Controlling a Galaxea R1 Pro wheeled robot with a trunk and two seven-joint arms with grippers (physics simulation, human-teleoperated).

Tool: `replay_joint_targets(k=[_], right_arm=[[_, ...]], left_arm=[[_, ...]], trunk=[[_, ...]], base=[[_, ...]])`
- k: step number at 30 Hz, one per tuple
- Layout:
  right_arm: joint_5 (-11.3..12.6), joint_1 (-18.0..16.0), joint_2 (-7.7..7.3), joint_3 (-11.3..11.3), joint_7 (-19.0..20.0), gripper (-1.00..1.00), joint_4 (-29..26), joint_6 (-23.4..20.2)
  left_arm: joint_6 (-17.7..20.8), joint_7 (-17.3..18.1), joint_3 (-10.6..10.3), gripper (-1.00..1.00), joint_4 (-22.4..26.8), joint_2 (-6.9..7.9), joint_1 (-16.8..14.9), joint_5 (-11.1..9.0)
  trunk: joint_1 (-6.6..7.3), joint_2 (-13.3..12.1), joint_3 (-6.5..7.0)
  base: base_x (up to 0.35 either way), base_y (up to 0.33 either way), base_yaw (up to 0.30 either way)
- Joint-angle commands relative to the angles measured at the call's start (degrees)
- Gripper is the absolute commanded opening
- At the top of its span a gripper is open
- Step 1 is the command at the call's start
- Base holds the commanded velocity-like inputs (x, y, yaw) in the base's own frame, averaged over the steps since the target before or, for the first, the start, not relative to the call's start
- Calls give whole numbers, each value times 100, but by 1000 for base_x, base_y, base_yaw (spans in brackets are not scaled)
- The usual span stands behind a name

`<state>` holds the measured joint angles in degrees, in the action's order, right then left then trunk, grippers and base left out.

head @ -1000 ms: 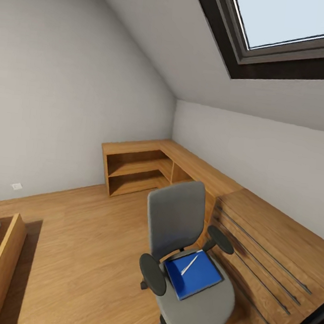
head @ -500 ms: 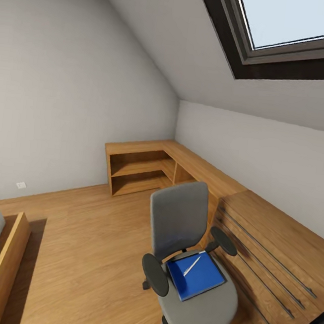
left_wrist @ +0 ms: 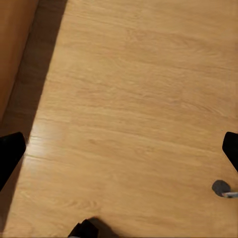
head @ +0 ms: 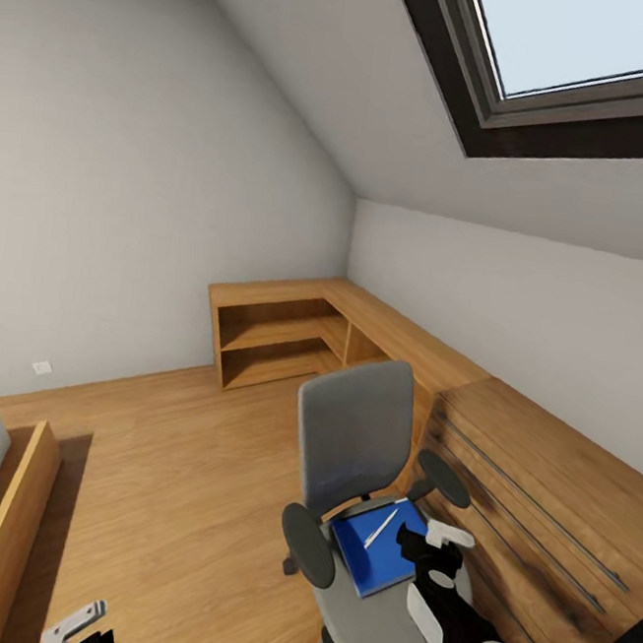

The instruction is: In the bedroom, organize the workspace by keeping the computer under the desk, ensuring the monitor is on the desk, placing the keyboard on the desk next to the monitor, placing the mouse on the desk next to the keyboard, moving the folder from the swivel chair onto the desk next to the mouse, stacking the notebook on top of the folder with the pen on top of the notebook, and positioning the swivel chair next to the desk.

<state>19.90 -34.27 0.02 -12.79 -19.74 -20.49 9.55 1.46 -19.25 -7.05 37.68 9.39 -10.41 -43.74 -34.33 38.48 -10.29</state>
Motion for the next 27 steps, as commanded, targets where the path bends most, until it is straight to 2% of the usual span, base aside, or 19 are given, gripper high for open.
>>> replay_joint_targets(k=[1,5,8,12,16,21,27], right_arm=[[72,-52,4,-51,-28,100,77,-36],[86,-106,43,-55,-20,100,301,-10],[81,-122,113,-59,-11,100,498,244],[56,-123,206,-70,-1,100,637,653],[44,-124,260,-79,4,100,693,857],[38,-124,275,-88,55,100,709,906],[19,-122,264,-85,163,100,712,932]], left_arm=[[-132,-43,-38,100,-52,16,-19,-20],[-581,-27,-49,100,-134,21,-43,-12],[-795,-17,-54,100,-163,20,-47,-23],[-896,-17,-65,100,-318,-6,-54,-32],[-929,-17,-100,100,-544,-25,-55,-13],[-947,-19,-278,100,-653,-73,-57,-6],[-959,-25,-338,100,-671,-109,-54,-3]], trunk=[[-2,8,-10],[-2,8,-10],[-2,8,-10],[-2,8,-10],[-2,8,-10],[-2,8,-10],[-2,8,-10]], base=[[0,0,0],[0,0,0],[0,0,0],[48,11,0],[218,47,0],[298,14,0],[141,3,0]])
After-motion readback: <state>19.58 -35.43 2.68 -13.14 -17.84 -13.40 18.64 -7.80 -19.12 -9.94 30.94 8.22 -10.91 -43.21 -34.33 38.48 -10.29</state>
